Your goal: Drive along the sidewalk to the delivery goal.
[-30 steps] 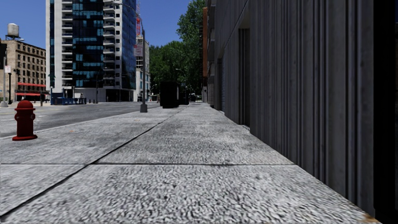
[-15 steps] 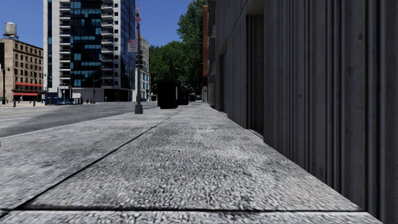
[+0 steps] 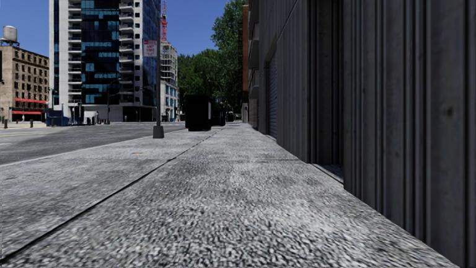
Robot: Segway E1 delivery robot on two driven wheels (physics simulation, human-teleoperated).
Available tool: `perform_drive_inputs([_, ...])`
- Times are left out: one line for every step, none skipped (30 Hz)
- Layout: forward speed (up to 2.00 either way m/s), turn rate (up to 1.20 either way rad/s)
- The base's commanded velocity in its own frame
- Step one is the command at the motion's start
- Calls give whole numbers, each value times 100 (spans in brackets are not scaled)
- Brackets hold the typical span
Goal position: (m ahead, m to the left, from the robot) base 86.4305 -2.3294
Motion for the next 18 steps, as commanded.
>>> perform_drive_inputs([200, 0])
perform_drive_inputs([200, 0])
perform_drive_inputs([200, 0])
perform_drive_inputs([200, 0])
perform_drive_inputs([200, 0])
perform_drive_inputs([200, 0])
perform_drive_inputs([200, 0])
perform_drive_inputs([200, 0])
perform_drive_inputs([200, 0])
perform_drive_inputs([200, 0])
perform_drive_inputs([200, 0])
perform_drive_inputs([200, 0])
perform_drive_inputs([200, 0])
perform_drive_inputs([200, 0])
perform_drive_inputs([200, 0])
perform_drive_inputs([200, 0])
perform_drive_inputs([200, 0])
perform_drive_inputs([200, 0])
